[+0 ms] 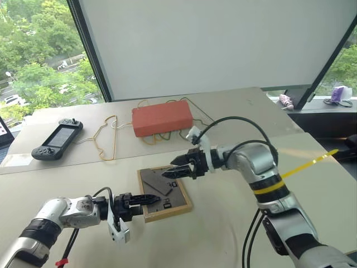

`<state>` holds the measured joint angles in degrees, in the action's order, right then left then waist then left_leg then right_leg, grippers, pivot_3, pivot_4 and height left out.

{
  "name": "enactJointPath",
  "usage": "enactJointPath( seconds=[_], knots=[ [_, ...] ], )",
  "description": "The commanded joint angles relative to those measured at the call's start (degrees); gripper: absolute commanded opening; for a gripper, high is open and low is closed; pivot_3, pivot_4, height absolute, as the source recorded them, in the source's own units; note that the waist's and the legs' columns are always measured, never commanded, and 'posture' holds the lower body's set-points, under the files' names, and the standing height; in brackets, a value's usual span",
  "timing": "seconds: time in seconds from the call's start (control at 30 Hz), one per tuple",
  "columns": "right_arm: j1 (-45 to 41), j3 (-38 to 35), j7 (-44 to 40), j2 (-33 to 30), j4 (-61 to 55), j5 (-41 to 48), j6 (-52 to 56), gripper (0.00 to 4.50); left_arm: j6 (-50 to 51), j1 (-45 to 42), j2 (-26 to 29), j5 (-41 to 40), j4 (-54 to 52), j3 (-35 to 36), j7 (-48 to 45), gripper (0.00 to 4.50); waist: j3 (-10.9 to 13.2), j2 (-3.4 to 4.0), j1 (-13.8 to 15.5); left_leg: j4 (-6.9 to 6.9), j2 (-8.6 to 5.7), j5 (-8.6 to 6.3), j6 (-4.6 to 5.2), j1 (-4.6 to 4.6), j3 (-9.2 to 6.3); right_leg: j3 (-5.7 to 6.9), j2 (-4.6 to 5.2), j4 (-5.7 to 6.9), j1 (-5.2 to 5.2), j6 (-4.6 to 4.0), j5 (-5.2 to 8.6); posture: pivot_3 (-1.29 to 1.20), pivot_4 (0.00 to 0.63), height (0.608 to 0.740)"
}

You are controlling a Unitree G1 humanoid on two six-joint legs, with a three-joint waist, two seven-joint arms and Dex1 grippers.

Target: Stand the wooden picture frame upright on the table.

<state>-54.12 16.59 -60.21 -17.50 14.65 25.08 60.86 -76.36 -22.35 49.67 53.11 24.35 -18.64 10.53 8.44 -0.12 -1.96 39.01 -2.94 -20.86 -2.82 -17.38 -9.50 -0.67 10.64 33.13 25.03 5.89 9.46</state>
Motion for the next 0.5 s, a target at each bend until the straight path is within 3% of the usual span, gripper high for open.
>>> enactJointPath(
  seconds=[0.03,0.23,0.5],
  knots=[
    [-2.66,3.42,-4.93,1.25,6.02,-1.13,-3.19,4.47,0.56,0.80,-0.23,2.10,-0.02,-1.09,-0.60,1.17,0.01,0.01,-0.07,0.00,0.00,0.00,0.00,-0.01,0.00,0.00,0.00,0.01,0.02,0.00,0.00,0.00,0.150,0.740],
    [-4.10,7.64,-9.07,5.70,14.63,-4.47,-8.84,4.47,0.89,1.45,-0.27,1.76,-0.72,-1.06,-0.55,1.17,-0.02,0.04,-0.51,0.02,0.00,0.00,-0.01,-0.03,0.00,-0.01,0.00,0.06,0.05,-0.02,-0.01,0.00,0.150,0.740],
    [-3.63,3.04,-15.53,6.59,3.75,3.52,-2.40,4.47,1.69,2.43,0.13,1.12,-1.62,-0.81,-0.84,1.17,-0.02,0.05,-0.50,0.06,0.01,0.02,-0.03,-0.13,-0.01,-0.03,0.00,0.10,0.17,-0.05,-0.03,0.00,0.150,0.740]
  ],
)
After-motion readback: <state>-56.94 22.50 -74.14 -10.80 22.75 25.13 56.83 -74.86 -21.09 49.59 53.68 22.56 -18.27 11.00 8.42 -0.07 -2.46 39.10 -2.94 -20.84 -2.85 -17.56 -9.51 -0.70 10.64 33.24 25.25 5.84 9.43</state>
